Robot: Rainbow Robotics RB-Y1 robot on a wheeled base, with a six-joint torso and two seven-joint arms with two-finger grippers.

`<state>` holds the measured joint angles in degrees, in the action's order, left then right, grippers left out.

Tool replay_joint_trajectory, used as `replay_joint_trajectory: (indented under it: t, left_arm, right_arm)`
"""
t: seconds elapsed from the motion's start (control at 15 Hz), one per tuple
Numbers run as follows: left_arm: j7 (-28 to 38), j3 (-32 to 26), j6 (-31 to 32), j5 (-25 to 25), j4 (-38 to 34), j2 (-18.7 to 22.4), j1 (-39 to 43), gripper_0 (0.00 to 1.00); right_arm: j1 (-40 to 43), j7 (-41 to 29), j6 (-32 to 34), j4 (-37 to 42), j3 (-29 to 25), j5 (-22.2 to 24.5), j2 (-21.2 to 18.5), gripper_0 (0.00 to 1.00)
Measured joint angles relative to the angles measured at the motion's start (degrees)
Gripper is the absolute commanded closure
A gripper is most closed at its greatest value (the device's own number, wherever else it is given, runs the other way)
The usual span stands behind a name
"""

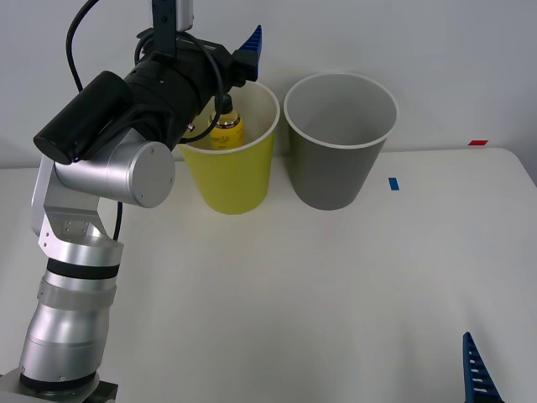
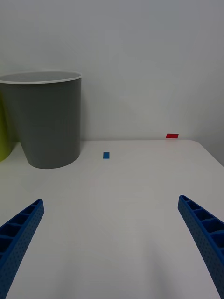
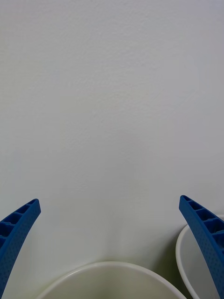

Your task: Put cans in the gray bin and PET bottles in the light green bin.

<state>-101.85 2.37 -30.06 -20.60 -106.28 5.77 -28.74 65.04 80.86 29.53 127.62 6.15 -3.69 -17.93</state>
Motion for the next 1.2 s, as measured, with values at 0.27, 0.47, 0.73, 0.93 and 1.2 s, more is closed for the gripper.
replay_joint_trajectory:
  t: [0.27,0.47,0.73,0.93,1.2]
  left_arm:
    - [0.13,0.00,0.01,-0.63,0.02,0.03,0.02,0.00]
    - [0.16,0.00,0.00,-1.52,0.01,-0.18,0.02,0.00]
    - [-0.25,-0.04,-0.26,-3.01,-0.31,-0.13,0.06,0.00]
    - [-0.72,-1.72,-8.21,-4.09,-5.43,-0.19,0.39,0.00]
    - [-1.94,-5.20,-16.36,-4.02,-19.42,-0.12,6.14,0.00]
  right_arm:
    - [0.00,0.00,0.00,0.00,0.00,0.00,0.00,0.00]
    - [0.00,0.00,0.00,0.00,0.00,0.00,0.00,0.00]
    - [0.00,0.00,0.00,0.00,0.00,0.00,0.00,0.00]
    - [0.00,0.00,0.00,0.00,0.00,0.00,0.00,0.00]
    - [0.00,0.00,0.00,0.00,0.00,0.00,0.00,0.00]
